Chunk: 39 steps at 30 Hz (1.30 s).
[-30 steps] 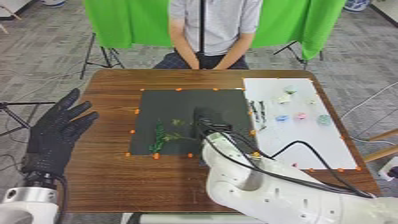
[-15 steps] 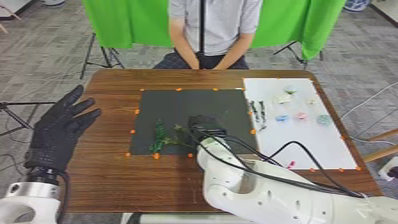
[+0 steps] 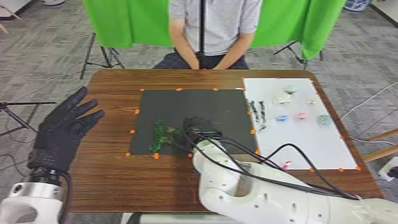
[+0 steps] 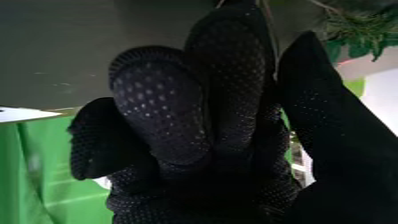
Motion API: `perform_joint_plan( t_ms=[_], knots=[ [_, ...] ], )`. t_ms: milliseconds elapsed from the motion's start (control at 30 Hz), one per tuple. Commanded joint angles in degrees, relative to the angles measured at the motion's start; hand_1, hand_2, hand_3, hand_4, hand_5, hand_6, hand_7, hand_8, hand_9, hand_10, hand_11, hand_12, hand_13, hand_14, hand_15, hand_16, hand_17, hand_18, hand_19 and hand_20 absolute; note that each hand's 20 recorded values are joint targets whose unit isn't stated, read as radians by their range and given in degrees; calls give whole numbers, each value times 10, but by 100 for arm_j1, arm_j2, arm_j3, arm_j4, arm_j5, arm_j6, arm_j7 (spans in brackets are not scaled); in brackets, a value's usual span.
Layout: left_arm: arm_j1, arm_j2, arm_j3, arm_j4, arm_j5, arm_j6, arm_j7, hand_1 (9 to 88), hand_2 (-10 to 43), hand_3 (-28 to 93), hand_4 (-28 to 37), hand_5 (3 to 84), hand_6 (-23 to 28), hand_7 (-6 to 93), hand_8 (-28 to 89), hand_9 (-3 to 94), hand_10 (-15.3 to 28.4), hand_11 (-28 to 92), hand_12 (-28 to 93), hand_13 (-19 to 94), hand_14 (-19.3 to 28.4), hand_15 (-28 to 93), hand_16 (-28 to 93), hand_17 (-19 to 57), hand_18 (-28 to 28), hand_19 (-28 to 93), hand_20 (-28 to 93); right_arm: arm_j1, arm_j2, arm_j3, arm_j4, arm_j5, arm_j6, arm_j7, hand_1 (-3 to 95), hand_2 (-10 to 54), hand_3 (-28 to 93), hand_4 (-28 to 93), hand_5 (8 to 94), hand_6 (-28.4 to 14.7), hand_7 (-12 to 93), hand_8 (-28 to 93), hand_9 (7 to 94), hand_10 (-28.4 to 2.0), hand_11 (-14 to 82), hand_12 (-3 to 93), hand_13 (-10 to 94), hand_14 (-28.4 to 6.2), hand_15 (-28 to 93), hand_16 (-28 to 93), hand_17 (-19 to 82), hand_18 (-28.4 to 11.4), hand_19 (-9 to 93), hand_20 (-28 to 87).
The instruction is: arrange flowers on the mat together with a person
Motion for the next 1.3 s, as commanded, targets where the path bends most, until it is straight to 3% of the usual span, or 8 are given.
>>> perform_joint_plan(
  t_ms=[33, 167, 433, 600, 867, 900, 1067, 1300],
  knots=[
    [111, 90, 23, 28, -107, 95, 140, 228, 71, 760, -211, 305, 53, 104, -85, 283, 151, 187, 117, 192, 213, 427, -46, -95, 182, 363, 135, 183, -11, -47, -43, -101, 266, 25, 414, -1, 621, -236, 937, 26, 252, -169, 937, -100, 459, 112, 937, -68, 544, 175, 658, -174, 932, 149],
    [128, 44, 16, 23, -94, 96, 115, 229, 71, 759, -210, 305, 54, 104, -86, 283, 151, 188, 118, 192, 213, 428, -47, -95, 182, 363, 136, 125, 51, 64, -163, -137, 439, -39, 394, -2, 623, -231, 937, 23, 239, -167, 937, -100, 455, 112, 937, -69, 541, 174, 658, -173, 932, 148],
    [330, 72, -81, -35, -187, 169, 278, 229, 72, 759, -211, 306, 54, 104, -86, 283, 151, 188, 117, 192, 213, 429, -48, -95, 182, 363, 137, 115, 564, 170, -561, -87, 626, 91, 344, 22, 634, -219, 935, 8, 168, -147, 937, -106, 407, 125, 937, -76, 505, 199, 637, -180, 932, 151],
    [529, 76, -172, -92, -238, 240, 398, 229, 72, 757, -213, 305, 53, 104, -86, 283, 151, 188, 117, 192, 213, 429, -48, -95, 182, 363, 137, -113, 910, 401, -836, 284, 269, 133, 301, 73, 633, -211, 922, -6, 155, -139, 937, -117, 390, 129, 936, -87, 489, 212, 617, -191, 932, 162],
    [553, 124, -154, -93, -296, 274, 513, 227, 72, 760, -215, 305, 53, 104, -85, 283, 150, 188, 116, 192, 213, 431, -48, -95, 182, 364, 138, -350, 1101, 486, -915, 595, 1, 12, 289, 102, 631, -197, 920, -12, 151, -138, 937, -123, 380, 133, 926, -99, 492, 220, 602, -206, 932, 177],
    [498, 105, -132, -79, -262, 242, 457, 227, 72, 760, -216, 305, 53, 104, -86, 283, 150, 187, 116, 192, 213, 431, -48, -95, 182, 364, 138, -366, 1100, 494, -912, 658, -49, -9, 288, 103, 631, -196, 921, -12, 151, -138, 937, -123, 380, 133, 925, -99, 493, 220, 599, -209, 932, 179],
    [428, 89, -84, -58, -235, 225, 439, 226, 73, 761, -217, 305, 53, 104, -86, 284, 151, 188, 117, 192, 213, 431, -49, -95, 182, 364, 138, -254, 1037, 316, -856, 845, -89, -199, 285, 109, 631, -195, 913, -17, 148, -139, 937, -128, 358, 136, 910, -105, 497, 219, 586, -214, 932, 182],
    [385, -54, -129, -49, -125, 138, 225, 226, 73, 761, -217, 305, 54, 104, -86, 283, 150, 189, 117, 192, 213, 430, -49, -95, 181, 364, 138, -359, 893, 378, -935, 843, -128, -364, 284, 112, 631, -193, 902, -18, 143, -137, 937, -130, 338, 144, 899, -107, 501, 210, 575, -213, 932, 174]
  ],
)
